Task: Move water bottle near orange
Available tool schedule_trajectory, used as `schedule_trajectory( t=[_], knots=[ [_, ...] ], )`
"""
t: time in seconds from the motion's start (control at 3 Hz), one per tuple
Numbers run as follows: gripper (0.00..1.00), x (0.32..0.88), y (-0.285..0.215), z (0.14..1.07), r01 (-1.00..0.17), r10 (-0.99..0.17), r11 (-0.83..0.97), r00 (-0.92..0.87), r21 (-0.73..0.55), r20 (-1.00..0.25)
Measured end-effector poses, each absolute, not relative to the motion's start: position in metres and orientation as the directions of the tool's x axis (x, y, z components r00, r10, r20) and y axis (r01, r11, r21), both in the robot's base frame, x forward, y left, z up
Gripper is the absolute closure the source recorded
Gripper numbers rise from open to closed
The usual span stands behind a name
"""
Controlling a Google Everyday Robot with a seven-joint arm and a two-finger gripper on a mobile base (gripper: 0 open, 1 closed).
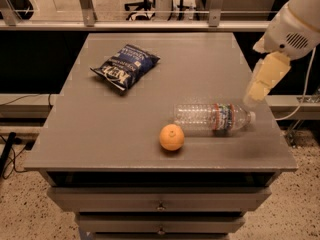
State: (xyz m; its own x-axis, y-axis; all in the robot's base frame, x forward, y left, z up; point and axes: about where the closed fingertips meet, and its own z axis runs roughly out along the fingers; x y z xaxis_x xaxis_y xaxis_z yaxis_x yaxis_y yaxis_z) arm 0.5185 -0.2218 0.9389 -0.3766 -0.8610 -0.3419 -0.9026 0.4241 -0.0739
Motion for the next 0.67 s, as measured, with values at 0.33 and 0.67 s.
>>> schedule_trajectory(
  t=[0.33, 0.67],
  knots=[
    [0.0, 0.523, -0.263, 0.981, -0.882, -0.74, 0.469, -0.366, -0.043, -0.564],
    [0.0, 0.528, -0.251, 1.0, -0.886, -0.734, 0.458, -0.33, -0.075, -0.594]
  ],
)
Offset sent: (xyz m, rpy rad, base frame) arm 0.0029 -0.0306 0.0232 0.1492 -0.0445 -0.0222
